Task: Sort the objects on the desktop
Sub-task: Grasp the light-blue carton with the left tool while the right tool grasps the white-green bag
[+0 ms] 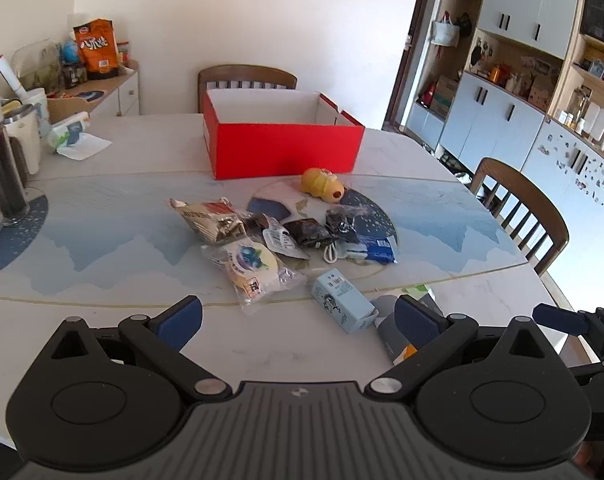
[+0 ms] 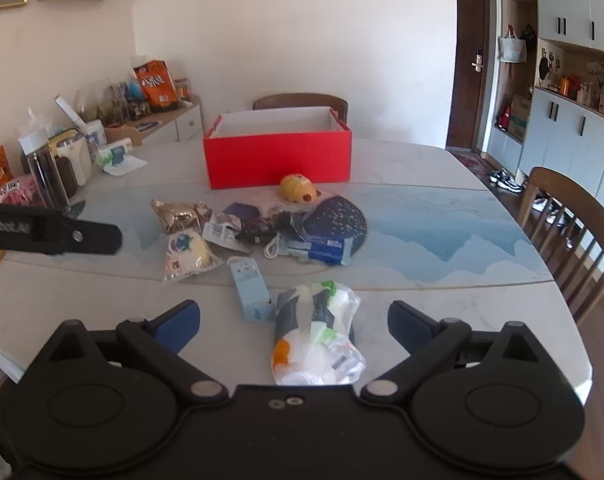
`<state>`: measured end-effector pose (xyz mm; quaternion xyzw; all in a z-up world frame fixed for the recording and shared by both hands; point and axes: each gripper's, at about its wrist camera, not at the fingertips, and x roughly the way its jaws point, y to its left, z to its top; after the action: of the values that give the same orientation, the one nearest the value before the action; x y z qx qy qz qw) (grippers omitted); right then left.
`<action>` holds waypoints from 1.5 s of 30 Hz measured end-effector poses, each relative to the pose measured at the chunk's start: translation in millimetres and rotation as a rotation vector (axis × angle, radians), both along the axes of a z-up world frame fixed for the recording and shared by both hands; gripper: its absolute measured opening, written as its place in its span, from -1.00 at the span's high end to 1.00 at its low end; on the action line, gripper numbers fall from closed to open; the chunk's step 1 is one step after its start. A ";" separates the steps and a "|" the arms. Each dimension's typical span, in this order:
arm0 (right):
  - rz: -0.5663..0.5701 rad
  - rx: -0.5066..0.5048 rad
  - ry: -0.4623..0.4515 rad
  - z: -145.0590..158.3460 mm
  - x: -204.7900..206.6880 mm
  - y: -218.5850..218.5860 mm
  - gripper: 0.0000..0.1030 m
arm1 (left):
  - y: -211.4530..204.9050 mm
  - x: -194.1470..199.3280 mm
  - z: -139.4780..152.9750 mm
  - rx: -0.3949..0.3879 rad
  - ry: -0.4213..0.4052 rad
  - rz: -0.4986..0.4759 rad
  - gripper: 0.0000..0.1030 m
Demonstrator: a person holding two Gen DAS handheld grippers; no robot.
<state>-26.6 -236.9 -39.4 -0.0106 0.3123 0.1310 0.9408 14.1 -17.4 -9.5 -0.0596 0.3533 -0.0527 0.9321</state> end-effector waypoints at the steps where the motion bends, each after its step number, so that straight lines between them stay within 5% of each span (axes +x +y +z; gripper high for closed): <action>1: 0.002 0.002 -0.001 -0.9 0.8 0.1 -0.95 | -0.7 2.6 -1.9 0.003 0.002 0.001 -1.00; 18: -0.006 -0.035 0.047 -42.7 33.8 0.1 -0.95 | -34.4 59.9 -38.0 0.016 0.033 -0.035 -0.99; 33: 0.035 -0.090 0.120 -77.4 60.2 3.4 -0.83 | -61.2 115.5 -86.0 -0.011 0.175 0.000 -0.98; 45: 0.100 -0.101 0.184 -92.2 78.4 2.2 -0.65 | -70.4 137.7 -109.0 0.010 0.241 0.022 -0.51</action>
<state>51.8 -234.7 -131.6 -0.0615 0.4025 0.1623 0.8988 151.7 -87.8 -118.5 -0.0648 0.4625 -0.0331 0.8836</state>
